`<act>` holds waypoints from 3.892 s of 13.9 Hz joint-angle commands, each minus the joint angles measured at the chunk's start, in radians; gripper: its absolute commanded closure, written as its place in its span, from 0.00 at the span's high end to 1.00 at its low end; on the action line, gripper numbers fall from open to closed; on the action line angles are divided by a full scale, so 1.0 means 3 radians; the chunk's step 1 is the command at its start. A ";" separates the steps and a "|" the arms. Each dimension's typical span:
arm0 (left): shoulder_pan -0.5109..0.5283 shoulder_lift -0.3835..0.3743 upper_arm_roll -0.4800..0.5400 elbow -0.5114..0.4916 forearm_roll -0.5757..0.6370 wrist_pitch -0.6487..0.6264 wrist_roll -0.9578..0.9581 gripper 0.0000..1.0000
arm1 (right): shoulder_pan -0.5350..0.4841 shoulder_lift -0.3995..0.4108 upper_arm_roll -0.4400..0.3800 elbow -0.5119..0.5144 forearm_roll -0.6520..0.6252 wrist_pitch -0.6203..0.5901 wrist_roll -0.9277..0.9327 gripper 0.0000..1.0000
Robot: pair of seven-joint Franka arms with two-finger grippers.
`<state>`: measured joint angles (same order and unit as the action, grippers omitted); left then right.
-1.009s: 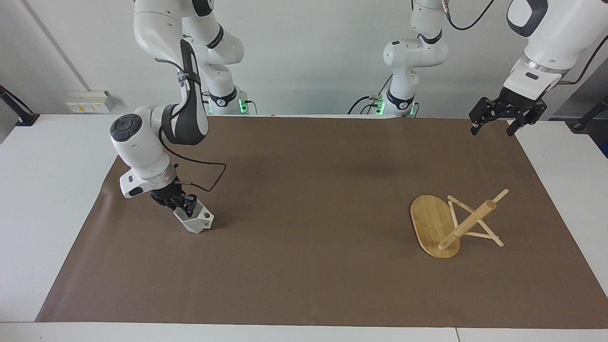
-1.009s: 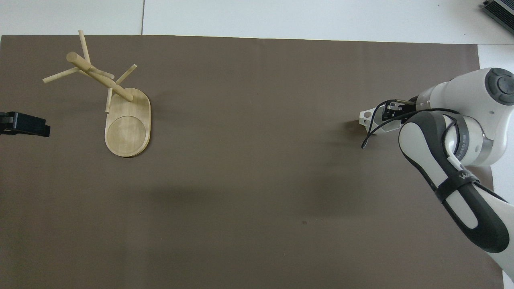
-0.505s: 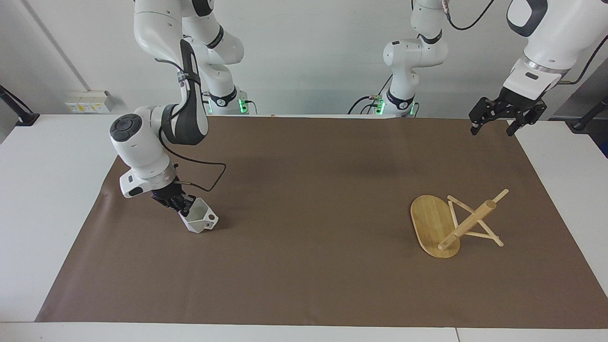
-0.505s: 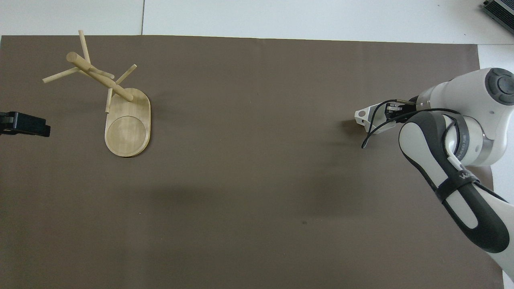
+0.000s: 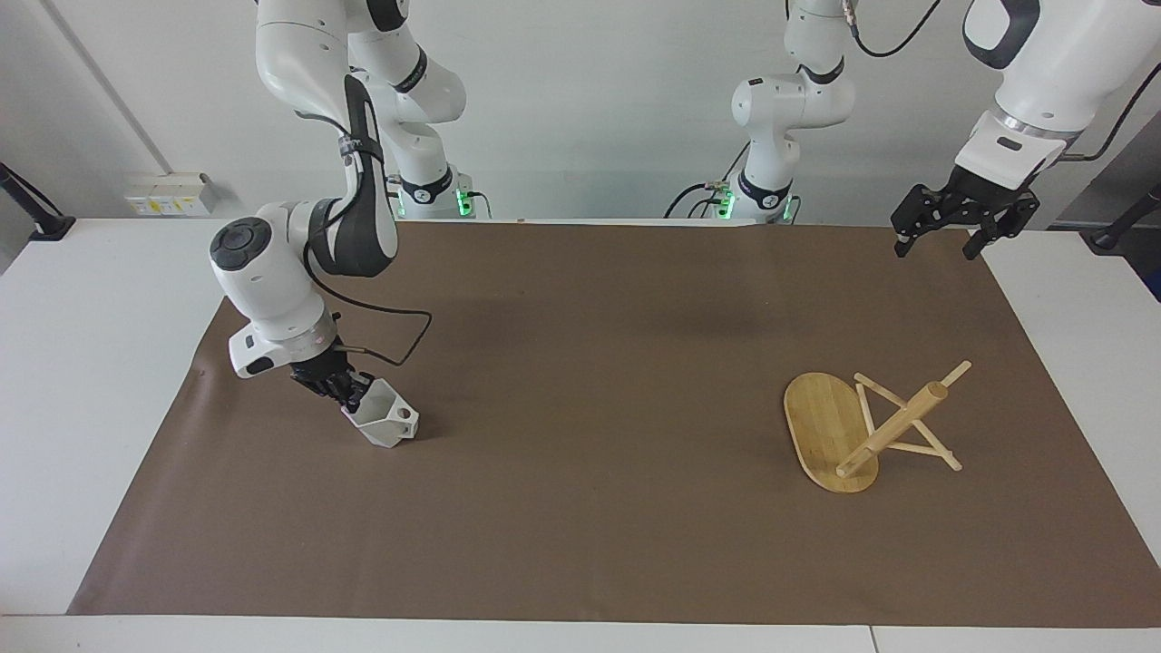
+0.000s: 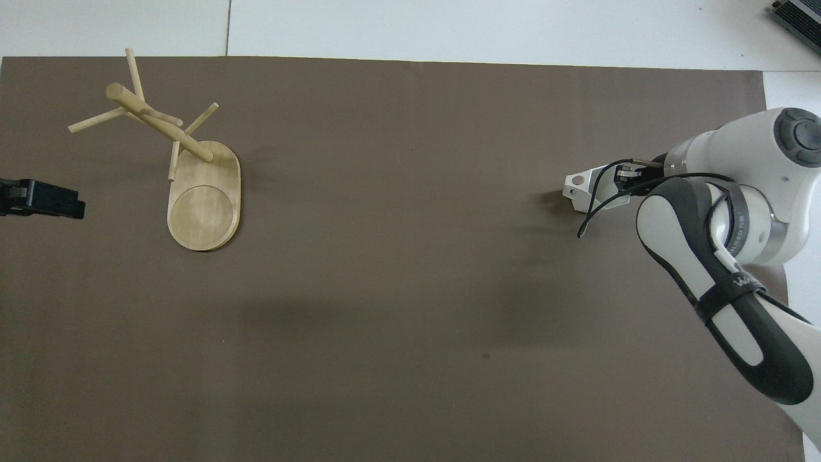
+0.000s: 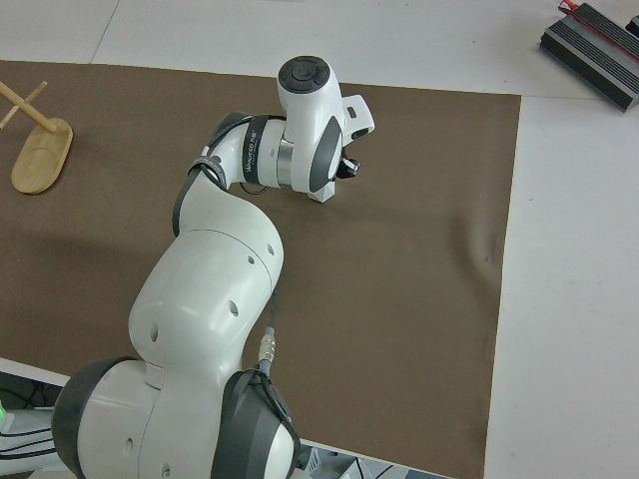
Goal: Hang cup on rack
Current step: 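Close the right gripper on the white mug's rim, then carry the mug toward the mug tree while the left gripper approaches, then grasp the white mug with the left gripper beside the right gripper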
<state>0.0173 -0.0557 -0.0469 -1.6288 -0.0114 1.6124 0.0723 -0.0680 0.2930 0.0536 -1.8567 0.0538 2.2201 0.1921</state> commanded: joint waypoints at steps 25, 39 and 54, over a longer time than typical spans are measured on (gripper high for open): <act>0.0443 -0.0239 0.0039 -0.0748 -0.2568 -0.0211 -0.3723 1.00 | -0.0024 -0.0118 0.2036 0.0723 0.1938 0.0557 0.1104 0.00; 0.0167 0.0283 -0.0002 -0.0676 -0.3229 0.0138 -0.4029 1.00 | 0.0002 -0.0015 0.2337 0.0984 0.1953 0.0519 0.0669 0.00; 0.0152 0.0268 -0.0166 -0.0589 -0.3449 0.0260 -0.4296 1.00 | 0.0032 0.0000 0.2373 0.0984 0.1948 0.0571 0.0689 0.00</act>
<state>0.0701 0.0288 -0.0834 -1.8081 -1.0303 1.6603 -1.1926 -0.0546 0.2749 0.7498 -1.5789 0.6136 2.3778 0.4226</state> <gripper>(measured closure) 0.000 0.960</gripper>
